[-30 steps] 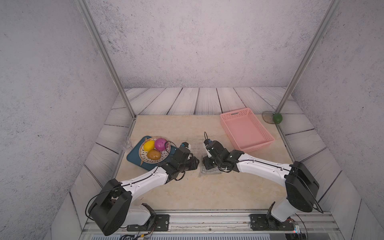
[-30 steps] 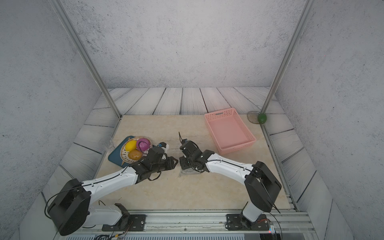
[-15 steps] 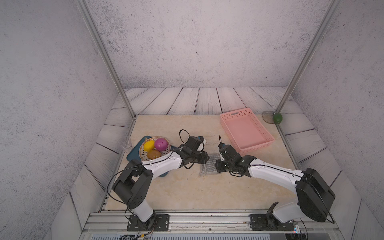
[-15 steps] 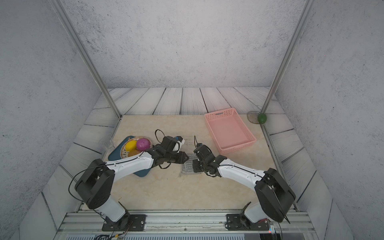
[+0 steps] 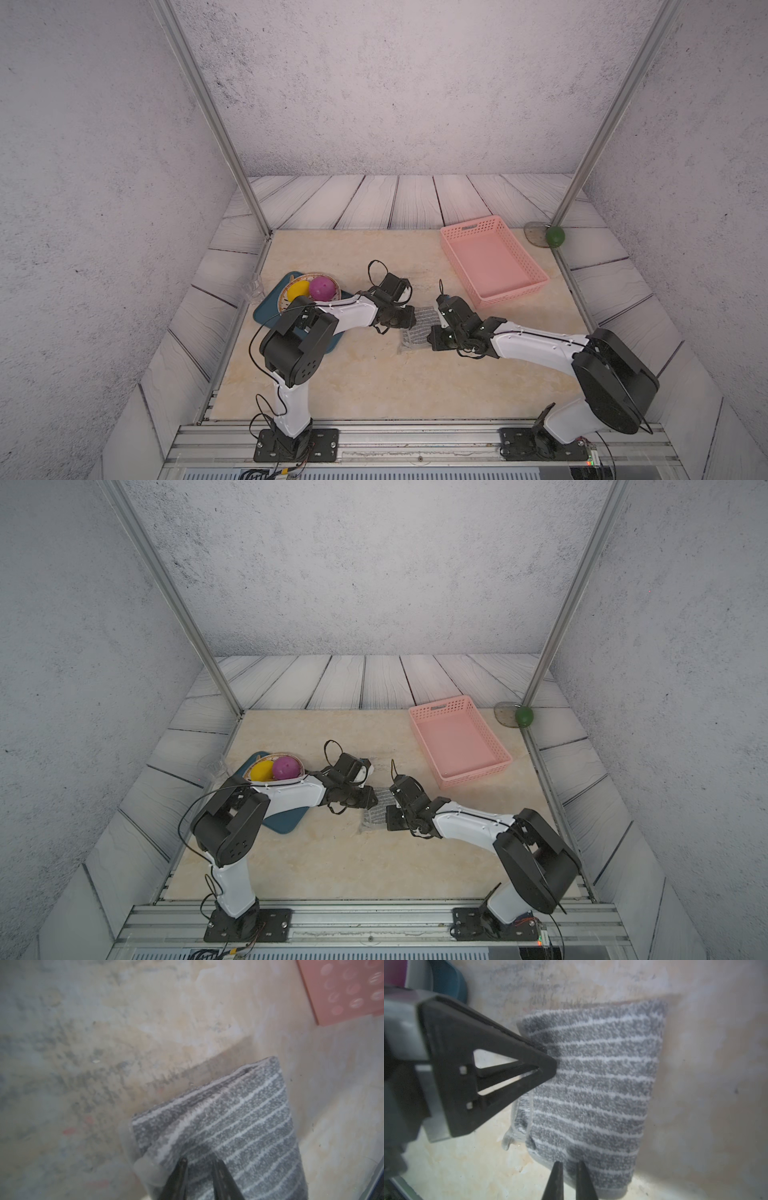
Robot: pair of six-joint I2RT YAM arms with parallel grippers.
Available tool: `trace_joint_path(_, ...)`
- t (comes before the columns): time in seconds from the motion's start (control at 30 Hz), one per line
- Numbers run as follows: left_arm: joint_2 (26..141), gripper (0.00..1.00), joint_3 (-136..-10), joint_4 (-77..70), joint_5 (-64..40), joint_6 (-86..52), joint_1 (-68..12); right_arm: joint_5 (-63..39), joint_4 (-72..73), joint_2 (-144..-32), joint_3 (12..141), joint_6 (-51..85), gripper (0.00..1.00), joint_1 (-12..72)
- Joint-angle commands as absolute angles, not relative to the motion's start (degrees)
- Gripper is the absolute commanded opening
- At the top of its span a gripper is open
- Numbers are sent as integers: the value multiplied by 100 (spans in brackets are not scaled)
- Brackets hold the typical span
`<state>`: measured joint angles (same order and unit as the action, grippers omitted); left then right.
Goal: Fold the square dishcloth
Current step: Smooth out the cleaning item at the center of the board.
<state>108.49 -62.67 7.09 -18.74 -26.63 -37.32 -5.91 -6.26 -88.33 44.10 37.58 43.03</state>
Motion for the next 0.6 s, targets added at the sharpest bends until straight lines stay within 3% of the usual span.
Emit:
trace_joint_path(0.0,10973,29,-6483,716,-1955,-2525,-3614,-785,-123,-9096,4234,3826,11,4221)
trace_joint_path(0.27,11094,32,-6517,659,-2130,-2472,-3260,-1445,693,-9696,3990,3953,9,3968)
trace_joint_path(0.57,10533,42,-6674,853,-2197,-2379,-3129,-1479,-28,-9228,4719,3356,12,3934)
